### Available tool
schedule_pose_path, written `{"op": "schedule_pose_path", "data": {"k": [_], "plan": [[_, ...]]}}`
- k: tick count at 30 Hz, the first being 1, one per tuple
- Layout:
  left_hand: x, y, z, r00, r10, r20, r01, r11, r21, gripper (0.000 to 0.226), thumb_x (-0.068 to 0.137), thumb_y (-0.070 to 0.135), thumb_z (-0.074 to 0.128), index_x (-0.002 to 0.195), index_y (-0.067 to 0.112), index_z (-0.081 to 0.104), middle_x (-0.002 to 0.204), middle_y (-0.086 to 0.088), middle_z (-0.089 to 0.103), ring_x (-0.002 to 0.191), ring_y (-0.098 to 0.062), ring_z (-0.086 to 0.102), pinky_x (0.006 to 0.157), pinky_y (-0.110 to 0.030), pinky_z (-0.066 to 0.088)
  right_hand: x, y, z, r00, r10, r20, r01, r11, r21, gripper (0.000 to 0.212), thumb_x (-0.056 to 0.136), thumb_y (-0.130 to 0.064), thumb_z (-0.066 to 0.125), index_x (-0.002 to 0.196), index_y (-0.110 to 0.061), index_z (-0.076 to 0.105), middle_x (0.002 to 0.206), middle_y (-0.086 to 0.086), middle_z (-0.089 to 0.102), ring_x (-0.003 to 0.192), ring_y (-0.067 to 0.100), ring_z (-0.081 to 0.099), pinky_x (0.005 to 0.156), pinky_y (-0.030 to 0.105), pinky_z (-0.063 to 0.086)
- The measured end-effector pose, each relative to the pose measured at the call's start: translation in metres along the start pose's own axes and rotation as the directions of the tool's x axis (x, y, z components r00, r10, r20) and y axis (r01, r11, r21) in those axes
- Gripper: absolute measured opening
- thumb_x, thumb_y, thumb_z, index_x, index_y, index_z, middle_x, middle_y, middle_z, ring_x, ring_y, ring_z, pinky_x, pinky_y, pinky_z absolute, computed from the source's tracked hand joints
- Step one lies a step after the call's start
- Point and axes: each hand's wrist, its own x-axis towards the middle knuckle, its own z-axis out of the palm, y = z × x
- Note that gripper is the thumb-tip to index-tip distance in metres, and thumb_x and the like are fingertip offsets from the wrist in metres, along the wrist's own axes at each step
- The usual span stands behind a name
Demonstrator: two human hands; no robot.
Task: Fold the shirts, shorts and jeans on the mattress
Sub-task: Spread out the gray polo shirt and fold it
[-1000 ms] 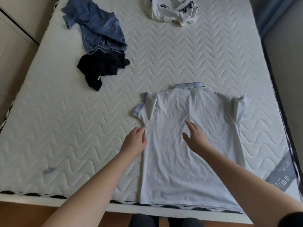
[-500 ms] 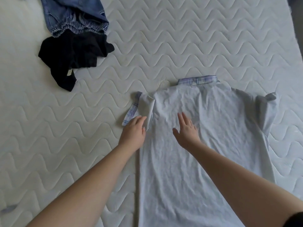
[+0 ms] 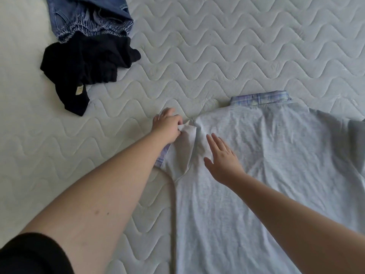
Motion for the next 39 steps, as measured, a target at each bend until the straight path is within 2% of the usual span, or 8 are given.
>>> {"op": "schedule_pose_path", "data": {"k": [7, 11, 14, 19, 29, 33, 36, 39], "plan": [[-0.045, -0.053, -0.006, 0.995, -0.072, -0.068, 0.043, 0.935, -0.351, 0.02, 0.084, 0.024, 0.068, 0.08, 0.022, 0.049, 0.065, 0.004, 0.054, 0.064, -0.021, 0.05, 0.057, -0.031, 0.035, 0.009, -0.025, 0.014, 0.997, -0.061, 0.053, 0.061, 0.998, 0.011, 0.067, 0.101, -0.036, 0.042, 0.157, -0.024, 0.008, 0.165, -0.004, 0.007, 0.152, 0.018, 0.0, 0.122, 0.038, 0.008], [-0.067, -0.085, 0.005, 0.983, -0.175, -0.054, 0.147, 0.931, -0.334, 0.028, 0.083, 0.027, 0.076, 0.104, 0.017, 0.062, 0.084, 0.003, 0.061, 0.079, -0.023, 0.057, 0.066, -0.029, 0.037, 0.009, -0.037, 0.026, 0.997, -0.061, 0.056, 0.06, 0.998, 0.004, 0.069, 0.1, -0.037, 0.042, 0.157, -0.026, 0.005, 0.165, -0.003, 0.005, 0.152, 0.018, -0.001, 0.121, 0.038, 0.007], [-0.08, -0.098, 0.02, 0.942, -0.335, -0.002, 0.306, 0.86, -0.408, 0.027, 0.083, 0.036, 0.076, 0.074, 0.015, 0.062, 0.068, 0.001, 0.059, 0.078, -0.028, 0.062, 0.062, -0.03, 0.036, 0.006, -0.045, 0.035, 0.995, -0.068, 0.069, 0.068, 0.998, -0.005, 0.07, 0.1, -0.037, 0.042, 0.157, -0.025, 0.004, 0.165, -0.003, 0.004, 0.152, 0.018, -0.001, 0.121, 0.039, 0.006], [-0.096, -0.096, 0.035, 0.96, -0.2, 0.196, 0.259, 0.365, -0.894, 0.029, 0.082, 0.018, 0.079, 0.11, 0.019, 0.07, 0.11, 0.003, 0.074, 0.106, -0.01, 0.067, 0.096, -0.029, 0.047, -0.006, -0.063, 0.05, 0.991, -0.122, -0.046, 0.121, 0.992, -0.022, 0.061, 0.098, -0.032, 0.048, 0.154, -0.023, 0.024, 0.158, -0.004, 0.027, 0.145, 0.019, 0.021, 0.117, 0.035, 0.017], [-0.094, -0.074, 0.048, 0.886, -0.459, 0.071, 0.236, 0.313, -0.92, 0.032, 0.079, 0.042, 0.063, 0.1, 0.018, 0.069, 0.101, 0.0, 0.073, 0.097, -0.017, 0.065, 0.085, -0.031, 0.049, -0.022, -0.091, 0.084, 0.958, -0.286, -0.033, 0.285, 0.958, -0.03, 0.04, 0.094, -0.014, 0.051, 0.132, -0.025, 0.058, 0.146, 0.006, 0.042, 0.136, 0.028, 0.035, 0.109, 0.042, 0.032], [-0.094, -0.078, 0.045, 0.889, -0.442, -0.12, 0.186, 0.588, -0.787, 0.019, 0.093, 0.036, 0.06, 0.105, 0.02, 0.063, 0.092, 0.002, 0.069, 0.079, -0.012, 0.064, 0.073, -0.026, 0.049, -0.018, -0.097, 0.106, 0.958, -0.264, 0.114, 0.283, 0.938, -0.198, 0.043, 0.099, -0.023, 0.044, 0.138, -0.04, 0.05, 0.164, 0.01, -0.001, 0.151, 0.028, -0.004, 0.12, 0.042, 0.007], [-0.093, -0.077, 0.049, 0.877, -0.48, -0.003, 0.256, 0.474, -0.843, 0.022, 0.095, 0.034, 0.062, 0.095, 0.012, 0.061, 0.068, -0.002, 0.061, 0.047, -0.013, 0.054, 0.057, -0.027, 0.045, -0.015, -0.097, 0.114, 0.953, -0.231, 0.196, 0.281, 0.915, -0.288, 0.052, 0.098, -0.019, 0.04, 0.146, -0.037, 0.036, 0.164, 0.011, -0.01, 0.15, 0.028, -0.007, 0.12, 0.043, 0.006], [-0.096, -0.073, 0.054, 0.877, -0.477, 0.068, 0.307, 0.445, -0.841, 0.026, 0.089, 0.039, 0.069, 0.087, 0.013, 0.065, 0.072, -0.002, 0.062, 0.065, -0.017, 0.055, 0.068, -0.031, 0.045, -0.014, -0.096, 0.114, 0.952, -0.235, 0.195, 0.291, 0.89, -0.35, 0.058, 0.099, -0.016, 0.036, 0.154, -0.024, 0.019, 0.164, 0.008, -0.005, 0.151, 0.024, -0.001, 0.121, 0.044, 0.005]]}}
